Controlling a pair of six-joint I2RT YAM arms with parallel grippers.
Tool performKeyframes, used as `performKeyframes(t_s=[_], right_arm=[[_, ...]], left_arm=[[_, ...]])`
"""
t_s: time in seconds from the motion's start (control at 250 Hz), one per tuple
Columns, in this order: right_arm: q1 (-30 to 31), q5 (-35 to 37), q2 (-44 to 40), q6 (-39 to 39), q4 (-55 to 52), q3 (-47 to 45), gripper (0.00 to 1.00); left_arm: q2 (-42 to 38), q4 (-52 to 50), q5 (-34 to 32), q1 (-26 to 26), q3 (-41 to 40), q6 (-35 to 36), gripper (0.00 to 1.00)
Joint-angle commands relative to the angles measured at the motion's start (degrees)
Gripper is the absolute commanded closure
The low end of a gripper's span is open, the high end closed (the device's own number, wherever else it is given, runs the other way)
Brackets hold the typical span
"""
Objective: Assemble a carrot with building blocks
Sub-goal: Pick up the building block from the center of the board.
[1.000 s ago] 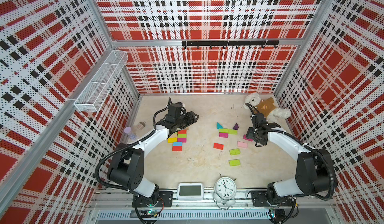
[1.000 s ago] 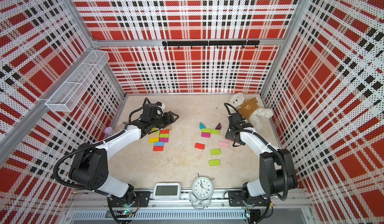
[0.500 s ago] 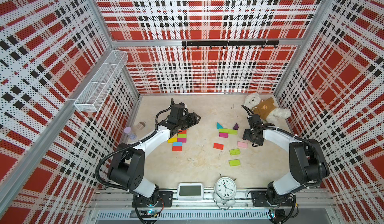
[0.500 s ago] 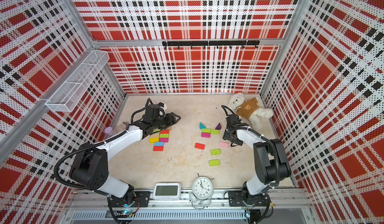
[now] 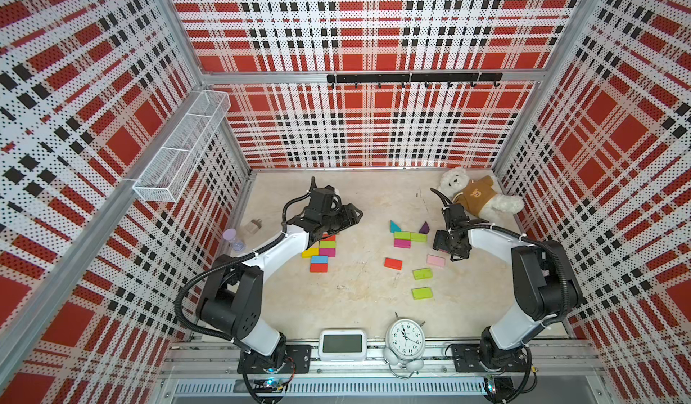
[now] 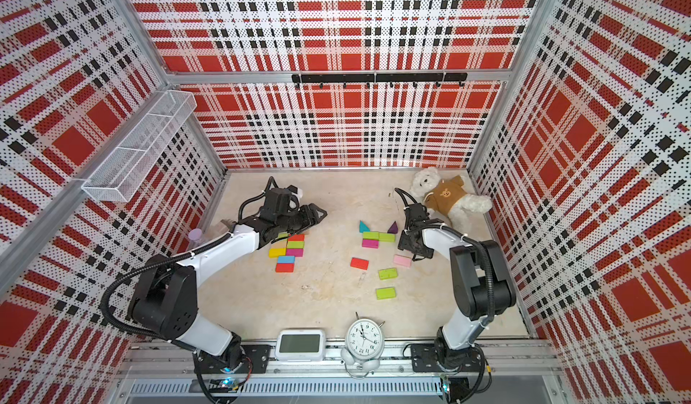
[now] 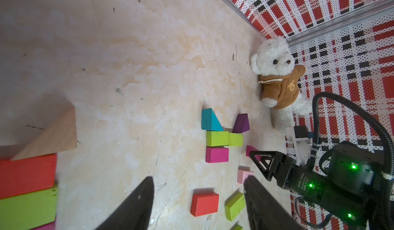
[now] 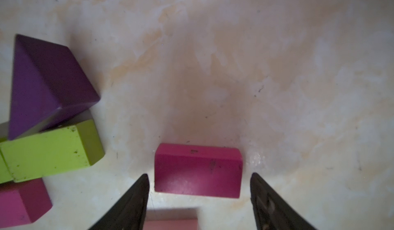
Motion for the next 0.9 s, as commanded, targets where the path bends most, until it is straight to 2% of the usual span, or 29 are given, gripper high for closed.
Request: performKeyframes(t_s=[0.0,0.136,0.396,0.536,0.656,0.896], right_arm=[[-0.2,0.5,1.4,-1.4,1.0,1.6,0.23],[-0.2,0.8,2.6,-1.7,1.1,2.2,0.26],[-0.2,0.3,2.7,-3.0,2.1,1.9,0.42],[0.5,0.0,0.1,-3.3,1.0,1.5,0.44],[3.4,0.7,-1.8,-5.7,-0.9,2.1,0.44],[8.8,0.1,-2.4,-4.7,-3.4,4.3,0.44]], left_arm=[[0.7,-0.4,-1.1,-0.7,2.0,0.4,0.3],[1.2,-0.6,-1.2,-0.9,2.5,0.3,0.3],[2.2,-1.1,-1.4,-1.2,3.3,0.3,0.3],[2.2,-1.3,-1.8,-1.4,3.4,0.4,0.3],[2.0,-1.3,-2.0,-1.6,3.2,0.5,0.3],[1.6,-1.2,-2.3,-2.0,2.6,0.5,0.3]])
